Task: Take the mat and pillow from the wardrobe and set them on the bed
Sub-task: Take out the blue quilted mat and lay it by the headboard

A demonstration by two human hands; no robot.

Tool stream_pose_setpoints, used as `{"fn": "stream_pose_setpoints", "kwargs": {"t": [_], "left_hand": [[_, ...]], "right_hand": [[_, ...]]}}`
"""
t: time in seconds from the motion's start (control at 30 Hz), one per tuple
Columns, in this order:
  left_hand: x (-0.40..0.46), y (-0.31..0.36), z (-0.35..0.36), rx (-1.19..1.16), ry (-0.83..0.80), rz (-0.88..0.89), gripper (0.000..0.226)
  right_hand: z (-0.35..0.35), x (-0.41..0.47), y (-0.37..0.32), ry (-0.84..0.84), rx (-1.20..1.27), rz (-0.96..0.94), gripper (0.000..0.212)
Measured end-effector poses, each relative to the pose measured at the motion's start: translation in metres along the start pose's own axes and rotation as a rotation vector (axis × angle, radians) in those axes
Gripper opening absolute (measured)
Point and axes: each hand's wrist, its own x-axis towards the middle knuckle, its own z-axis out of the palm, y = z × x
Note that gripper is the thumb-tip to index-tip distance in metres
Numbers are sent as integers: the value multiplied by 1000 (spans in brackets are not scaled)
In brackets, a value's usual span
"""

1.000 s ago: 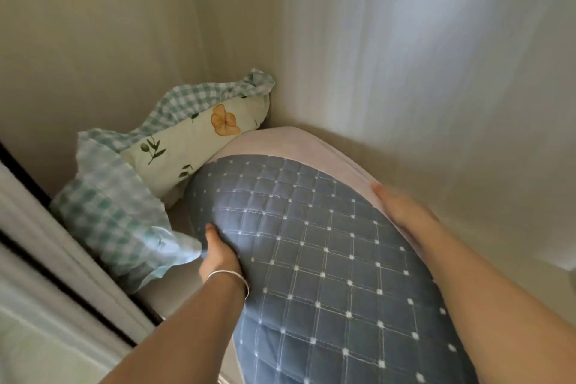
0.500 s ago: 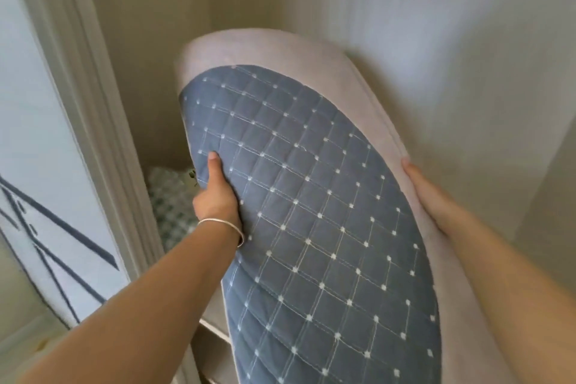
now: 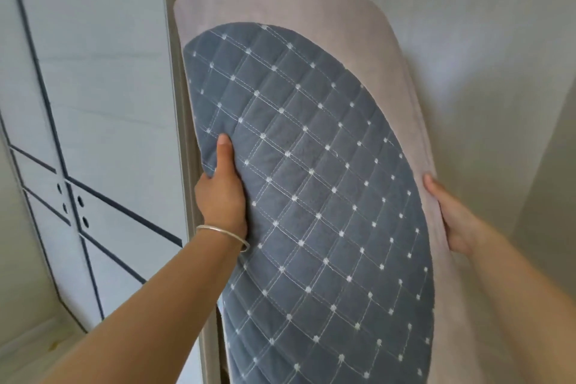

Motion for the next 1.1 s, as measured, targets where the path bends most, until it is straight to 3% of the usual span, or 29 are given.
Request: {"fn": "stream_pose_setpoints", "kwargs": {"t": [0.1,0.27,0.4,0.53,0.57,0.67,0.83,0.93,1.0,1.1], "left_hand": [[-8,14,-15,4,-13,81,56],[-11,32,-55,29,9,154,69],[-10,39,-100,44,50,162,70],[-12,54,-162,90,155,220,71],[-11,58,-185,106,183,251,67],[-12,66,-209,181,163,286,50],[-15,84,-294,300,305,352,38],[-14,93,-339,350,417,368,38],[-14,101,-365,379,502,370,54],[-11,112,-406,324,559,334,65]], "right_hand": [[11,-21,-2,-33,60,-29,90],[43,-49,2,-88,75,-40,92],[84,-67,8,-154,89,-31,52],[140,-83,33,-319,82,77,58],[163,-88,44,-381,87,103,66],[184,-85,71,-413,125,129,114],[276,-99,107,-600,169,183,128],[325,-106,119,-692,176,178,122],[356,-110,119,-739,161,174,111],[403,-120,107,-808,102,177,77]]}}
